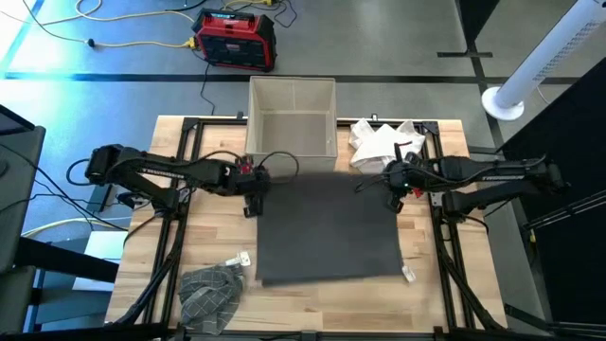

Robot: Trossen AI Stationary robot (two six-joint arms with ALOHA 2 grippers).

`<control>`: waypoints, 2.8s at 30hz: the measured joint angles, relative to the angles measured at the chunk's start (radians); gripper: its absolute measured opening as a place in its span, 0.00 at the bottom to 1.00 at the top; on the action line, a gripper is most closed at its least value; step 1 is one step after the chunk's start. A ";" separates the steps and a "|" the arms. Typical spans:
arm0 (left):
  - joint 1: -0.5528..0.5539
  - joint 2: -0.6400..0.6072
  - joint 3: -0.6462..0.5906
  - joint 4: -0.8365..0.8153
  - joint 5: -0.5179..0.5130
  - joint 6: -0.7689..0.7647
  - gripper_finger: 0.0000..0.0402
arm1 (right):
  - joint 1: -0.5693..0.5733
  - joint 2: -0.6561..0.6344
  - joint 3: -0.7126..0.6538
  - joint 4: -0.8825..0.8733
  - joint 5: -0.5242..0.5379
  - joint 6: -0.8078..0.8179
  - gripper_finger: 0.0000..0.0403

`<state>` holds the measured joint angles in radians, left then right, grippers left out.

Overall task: Fold towel
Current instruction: Fold the dark gray towel

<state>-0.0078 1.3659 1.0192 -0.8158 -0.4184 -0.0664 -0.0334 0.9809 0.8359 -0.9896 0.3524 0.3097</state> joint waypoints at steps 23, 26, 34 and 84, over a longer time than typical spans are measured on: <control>-0.211 0.000 -0.183 0.215 0.407 -0.250 0.03 | 0.418 0.190 -0.028 0.031 -0.311 0.044 0.03; -0.222 0.000 -0.208 0.278 0.464 -0.278 0.03 | 0.430 0.217 -0.028 0.032 -0.336 0.037 0.03; -0.238 0.000 -0.262 0.405 0.538 -0.302 0.03 | 0.452 0.256 -0.028 0.036 -0.368 -0.002 0.05; -0.261 -0.070 -0.337 0.096 0.366 -0.272 0.31 | 0.534 0.395 -0.064 0.012 -0.230 1.450 0.57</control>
<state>-0.2685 1.2957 0.6823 -0.7198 -0.0526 -0.3383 0.5004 1.3763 0.7717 -0.9780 0.1229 1.7601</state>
